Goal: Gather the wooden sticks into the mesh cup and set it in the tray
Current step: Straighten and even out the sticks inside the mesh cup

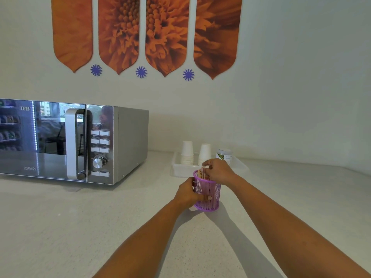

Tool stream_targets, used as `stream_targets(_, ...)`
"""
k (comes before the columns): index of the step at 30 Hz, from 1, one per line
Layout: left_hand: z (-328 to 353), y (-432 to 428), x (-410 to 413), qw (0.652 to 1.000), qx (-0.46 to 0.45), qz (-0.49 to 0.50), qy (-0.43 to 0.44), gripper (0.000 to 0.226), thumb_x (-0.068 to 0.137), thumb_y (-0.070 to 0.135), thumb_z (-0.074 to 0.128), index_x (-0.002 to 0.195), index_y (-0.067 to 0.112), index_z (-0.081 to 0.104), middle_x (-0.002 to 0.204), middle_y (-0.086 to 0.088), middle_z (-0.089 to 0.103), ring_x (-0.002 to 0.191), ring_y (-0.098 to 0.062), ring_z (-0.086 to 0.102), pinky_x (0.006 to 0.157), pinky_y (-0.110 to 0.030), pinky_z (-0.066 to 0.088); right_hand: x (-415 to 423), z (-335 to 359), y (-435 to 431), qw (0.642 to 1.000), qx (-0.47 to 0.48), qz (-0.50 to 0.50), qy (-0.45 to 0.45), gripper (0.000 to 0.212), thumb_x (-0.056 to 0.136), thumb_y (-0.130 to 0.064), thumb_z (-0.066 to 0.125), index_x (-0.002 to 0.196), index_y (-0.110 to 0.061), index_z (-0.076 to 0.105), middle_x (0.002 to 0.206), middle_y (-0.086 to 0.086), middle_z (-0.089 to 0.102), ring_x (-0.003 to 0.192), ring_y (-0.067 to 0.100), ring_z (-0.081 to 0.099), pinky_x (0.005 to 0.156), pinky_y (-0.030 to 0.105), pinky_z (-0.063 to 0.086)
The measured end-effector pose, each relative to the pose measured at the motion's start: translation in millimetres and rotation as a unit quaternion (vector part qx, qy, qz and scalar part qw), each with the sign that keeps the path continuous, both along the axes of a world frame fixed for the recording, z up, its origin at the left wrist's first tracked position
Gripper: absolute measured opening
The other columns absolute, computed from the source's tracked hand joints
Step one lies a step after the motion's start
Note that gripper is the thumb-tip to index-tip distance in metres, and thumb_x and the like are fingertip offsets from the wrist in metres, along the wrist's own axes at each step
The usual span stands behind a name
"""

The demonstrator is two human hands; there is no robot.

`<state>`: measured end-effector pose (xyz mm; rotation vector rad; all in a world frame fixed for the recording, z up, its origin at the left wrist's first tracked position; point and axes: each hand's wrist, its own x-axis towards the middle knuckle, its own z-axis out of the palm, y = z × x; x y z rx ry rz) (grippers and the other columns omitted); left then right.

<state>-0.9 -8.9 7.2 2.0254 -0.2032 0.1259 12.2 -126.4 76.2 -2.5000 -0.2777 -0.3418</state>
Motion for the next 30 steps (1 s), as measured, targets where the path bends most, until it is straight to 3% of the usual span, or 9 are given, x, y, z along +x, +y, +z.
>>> stream_targets(2,0,0,0,1.000,0.004,0.002,0.002,0.075,0.071,0.019,0.081,0.136,0.010,0.042,0.134,-0.009,0.055,0.121,-0.027,0.054,0.098,-0.035,0.048,-1,-3,0,1.000,-0.003,-0.008,-0.018,0.040,0.096,-0.022,0.048,0.135,-0.014,0.050,0.120,0.011,0.066,0.111,0.025,0.061,0.095,0.035,0.047)
stream_targets(6,1,-3,0,1.000,0.013,0.005,0.006,0.077,0.075,0.020,0.078,0.140,0.011,0.037,0.140,-0.008,0.050,0.126,-0.027,0.051,0.101,-0.035,0.047,0,-6,-6,0.995,0.010,-0.066,-0.080,0.034,0.098,-0.014,0.041,0.129,-0.018,0.055,0.124,0.006,0.065,0.113,0.023,0.060,0.091,0.033,0.048)
stream_targets(8,2,-4,-1,1.000,0.012,0.006,0.008,0.077,0.077,0.021,0.076,0.141,0.011,0.035,0.142,-0.008,0.048,0.128,-0.027,0.049,0.102,-0.034,0.046,1,-8,-11,0.989,0.058,-0.095,-0.098,0.035,0.097,-0.022,0.047,0.130,-0.016,0.053,0.131,0.006,0.061,0.117,0.024,0.059,0.094,0.035,0.047)
stream_targets(10,1,-4,-2,1.000,0.006,0.006,0.014,0.078,0.077,0.022,0.076,0.142,0.011,0.034,0.143,-0.008,0.047,0.129,-0.027,0.049,0.102,-0.034,0.046,-2,-11,-17,0.983,0.158,-0.082,-0.045,0.054,0.091,-0.036,0.056,0.139,-0.014,0.043,0.140,0.007,0.052,0.126,0.026,0.052,0.101,0.038,0.042)
stream_targets(13,-1,-6,-2,1.000,0.003,0.004,0.021,0.077,0.076,0.019,0.077,0.140,0.009,0.036,0.142,-0.009,0.049,0.128,-0.027,0.050,0.102,-0.034,0.046,-14,-22,-24,0.941,0.315,-0.024,0.117,0.084,0.082,-0.047,0.064,0.148,-0.015,0.022,0.152,0.009,0.036,0.137,0.029,0.038,0.107,0.046,0.035)
stream_targets(16,-4,-9,-3,1.000,-0.006,0.012,0.018,0.075,0.073,0.014,0.079,0.137,0.008,0.040,0.137,-0.010,0.053,0.123,-0.027,0.053,0.101,-0.035,0.048,-20,-35,-25,0.934,0.308,0.012,0.180,0.081,0.079,-0.039,0.070,0.144,-0.018,0.028,0.148,0.007,0.041,0.131,0.027,0.042,0.103,0.047,0.038)
stream_targets(19,-2,-11,-5,1.000,-0.016,0.013,0.013,0.072,0.075,0.008,0.077,0.137,0.008,0.041,0.136,-0.010,0.054,0.124,-0.028,0.053,0.100,-0.035,0.048,-22,-39,-22,0.939,0.300,0.046,0.160,0.077,0.076,-0.022,0.076,0.139,-0.019,0.033,0.136,0.006,0.048,0.109,0.018,0.045,0.087,0.032,0.043)
stream_targets(21,1,-11,-4,1.000,-0.016,0.015,0.002,0.071,0.076,0.007,0.076,0.138,0.008,0.041,0.137,-0.010,0.053,0.124,-0.028,0.053,0.099,-0.034,0.047,-19,-40,-22,0.942,0.304,0.051,0.137,0.080,0.073,-0.013,0.079,0.139,-0.016,0.034,0.130,0.006,0.050,0.106,0.017,0.045,0.081,0.027,0.045)
stream_targets(30,0,-10,-4,1.000,0.000,-0.004,0.013,0.072,0.075,0.013,0.078,0.137,0.011,0.041,0.137,-0.009,0.053,0.124,-0.027,0.053,0.099,-0.032,0.047,-11,-56,-27,0.941,0.312,0.033,0.128,0.080,0.070,-0.012,0.081,0.137,-0.015,0.038,0.136,0.010,0.050,0.112,0.024,0.051,0.091,0.036,0.049)
